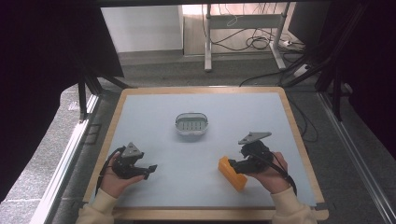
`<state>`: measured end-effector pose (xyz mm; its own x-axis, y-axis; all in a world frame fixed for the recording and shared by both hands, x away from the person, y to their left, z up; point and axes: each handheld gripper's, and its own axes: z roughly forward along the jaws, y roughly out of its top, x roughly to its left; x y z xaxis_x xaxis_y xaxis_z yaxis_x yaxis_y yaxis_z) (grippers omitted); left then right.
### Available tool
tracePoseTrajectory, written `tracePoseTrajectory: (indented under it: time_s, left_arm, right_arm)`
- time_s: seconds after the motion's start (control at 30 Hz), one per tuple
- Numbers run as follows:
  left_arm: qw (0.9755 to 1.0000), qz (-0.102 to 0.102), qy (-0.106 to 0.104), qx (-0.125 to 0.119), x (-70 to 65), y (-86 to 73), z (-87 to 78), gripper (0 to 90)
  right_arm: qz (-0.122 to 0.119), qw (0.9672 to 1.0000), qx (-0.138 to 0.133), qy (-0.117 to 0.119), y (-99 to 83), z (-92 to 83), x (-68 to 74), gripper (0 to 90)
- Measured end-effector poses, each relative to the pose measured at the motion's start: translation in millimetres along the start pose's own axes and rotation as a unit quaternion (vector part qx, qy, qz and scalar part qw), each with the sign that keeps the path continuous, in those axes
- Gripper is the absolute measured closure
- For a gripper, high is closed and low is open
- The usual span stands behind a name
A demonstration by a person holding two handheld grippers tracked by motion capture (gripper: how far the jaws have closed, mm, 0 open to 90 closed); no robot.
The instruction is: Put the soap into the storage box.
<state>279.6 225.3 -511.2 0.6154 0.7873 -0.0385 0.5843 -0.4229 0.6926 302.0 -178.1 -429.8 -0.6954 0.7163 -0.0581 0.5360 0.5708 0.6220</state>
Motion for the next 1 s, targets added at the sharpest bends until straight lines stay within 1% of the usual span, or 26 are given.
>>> tracePoseTrajectory:
  time_s: [0.17, 0.3, 0.43, 0.6, 0.7, 0.73, 0.77, 0.83, 1.0]
  left_arm:
    - [1.0000, 0.001, -0.001, 0.000, -0.3, 0.0, 0.1, 24.8]
    - [1.0000, 0.001, -0.002, 0.000, 0.1, -0.1, -0.2, 24.8]
    - [1.0000, 0.000, -0.001, -0.001, -0.1, -0.2, 0.2, 24.8]
    - [1.0000, 0.001, -0.001, 0.000, 0.2, -0.3, 0.0, 24.8]
    - [1.0000, -0.001, -0.001, 0.000, -0.4, -0.3, 0.4, 24.8]
    - [1.0000, 0.002, -0.001, 0.001, 0.0, -0.2, 0.4, 24.8]
    - [1.0000, -0.001, -0.001, 0.000, -0.3, -0.3, 0.6, 24.8]
    - [1.0000, 0.002, 0.000, 0.000, 0.2, -0.2, 0.4, 24.8]
    - [1.0000, 0.000, 0.001, -0.001, 0.3, -0.3, 0.7, 24.8]
  right_arm:
    - [-0.002, 0.9999, 0.011, 0.007, 0.8, 5.5, 6.7, 29.5]
    - [0.004, 0.9997, 0.021, 0.013, 0.1, 11.6, 8.3, 31.7]
    - [0.009, 0.9990, 0.038, 0.020, -1.7, 19.9, 10.9, 32.9]
    - [0.009, 0.9979, 0.060, 0.023, -3.5, 28.1, 14.2, 35.0]
    - [0.007, 0.9972, 0.072, 0.020, -4.4, 31.5, 16.5, 37.2]
    - [0.007, 0.9968, 0.077, 0.018, -4.8, 32.9, 17.1, 37.9]
    - [0.006, 0.9966, 0.081, 0.016, -5.3, 34.4, 17.1, 38.6]
    - [0.007, 0.9959, 0.089, 0.016, -6.4, 37.2, 16.8, 40.3]
    - [0.009, 0.9941, 0.107, 0.013, -9.1, 43.8, 16.9, 44.2]
